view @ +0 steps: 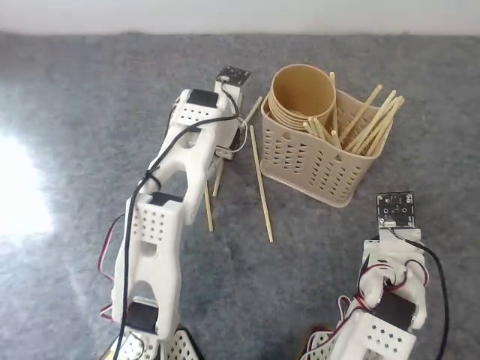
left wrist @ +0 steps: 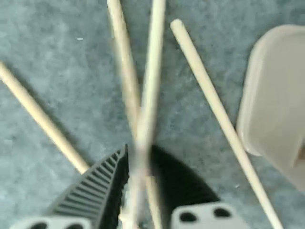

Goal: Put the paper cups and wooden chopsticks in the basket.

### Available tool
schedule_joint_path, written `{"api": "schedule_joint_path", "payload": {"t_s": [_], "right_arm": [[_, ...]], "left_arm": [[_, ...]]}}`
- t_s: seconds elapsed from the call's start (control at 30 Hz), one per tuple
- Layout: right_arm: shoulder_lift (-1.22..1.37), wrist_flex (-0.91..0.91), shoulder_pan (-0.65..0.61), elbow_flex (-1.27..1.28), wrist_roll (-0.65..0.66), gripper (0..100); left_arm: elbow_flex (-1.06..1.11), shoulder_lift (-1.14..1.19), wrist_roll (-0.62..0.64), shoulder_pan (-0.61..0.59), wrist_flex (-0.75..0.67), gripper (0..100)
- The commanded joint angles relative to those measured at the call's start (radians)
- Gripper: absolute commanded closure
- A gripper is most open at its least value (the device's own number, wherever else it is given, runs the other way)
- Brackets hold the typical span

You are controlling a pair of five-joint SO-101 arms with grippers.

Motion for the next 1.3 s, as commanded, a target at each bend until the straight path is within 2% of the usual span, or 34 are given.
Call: {"api": "schedule_joint_path", "payload": {"t_s": [0.0, 0.47, 0.8, 1.27], "right_arm": [[-0.015, -0.019, -0.008, 0.02, 0.014, 91.9], [-0.015, -0.019, -0.008, 0.02, 0.014, 91.9], [-0.015, -0.019, -0.008, 0.02, 0.014, 91.9], [-0.015, -0.018, -0.008, 0.02, 0.014, 91.9]], "left_arm": [[-0.13, 0.026, -0.006, 0.003, 0.063, 99], [-0.213, 0.046, -0.005, 0.02, 0.11, 99], [-0.298, -0.195, 0.0, 0.018, 0.236, 99], [-0.289, -0.578, 0.112, 0.02, 0.272, 99]]}}
